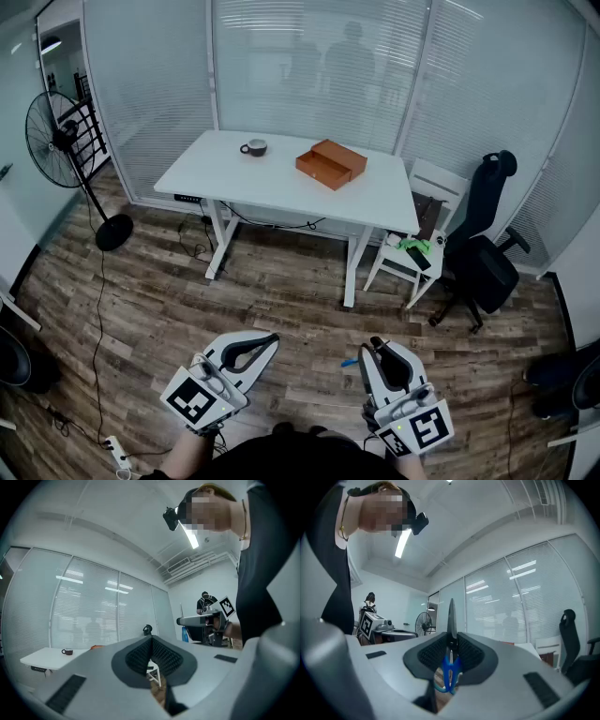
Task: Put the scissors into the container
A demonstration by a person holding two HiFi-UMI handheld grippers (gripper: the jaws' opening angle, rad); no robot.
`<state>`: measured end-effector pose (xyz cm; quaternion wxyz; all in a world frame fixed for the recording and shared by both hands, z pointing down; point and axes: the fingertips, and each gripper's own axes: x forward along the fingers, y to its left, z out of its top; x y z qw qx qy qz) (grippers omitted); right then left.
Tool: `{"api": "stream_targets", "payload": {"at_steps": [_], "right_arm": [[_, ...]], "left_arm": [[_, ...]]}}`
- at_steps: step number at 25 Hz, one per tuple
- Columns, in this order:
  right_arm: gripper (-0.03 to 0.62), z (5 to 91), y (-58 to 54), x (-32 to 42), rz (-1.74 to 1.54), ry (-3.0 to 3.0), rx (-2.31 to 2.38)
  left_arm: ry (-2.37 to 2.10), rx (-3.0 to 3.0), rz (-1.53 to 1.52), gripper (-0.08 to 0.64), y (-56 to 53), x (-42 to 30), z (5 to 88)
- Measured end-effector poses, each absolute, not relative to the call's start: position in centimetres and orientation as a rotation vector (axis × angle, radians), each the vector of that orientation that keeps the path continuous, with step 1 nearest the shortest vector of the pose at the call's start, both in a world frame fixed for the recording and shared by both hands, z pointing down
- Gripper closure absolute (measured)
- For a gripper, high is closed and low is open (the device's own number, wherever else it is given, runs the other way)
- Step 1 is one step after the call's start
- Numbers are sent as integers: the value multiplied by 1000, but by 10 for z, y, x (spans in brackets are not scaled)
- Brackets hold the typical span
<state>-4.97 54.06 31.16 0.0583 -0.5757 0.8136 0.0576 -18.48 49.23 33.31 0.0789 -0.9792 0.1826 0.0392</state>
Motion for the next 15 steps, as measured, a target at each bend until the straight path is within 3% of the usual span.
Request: {"api": "stream_targets", "payload": {"at_steps": [15], "right_arm": [[521,317,546,-59,160,2483,-1750]], "left_arm": [[547,-2927,140,548,498,-191,329]]}}
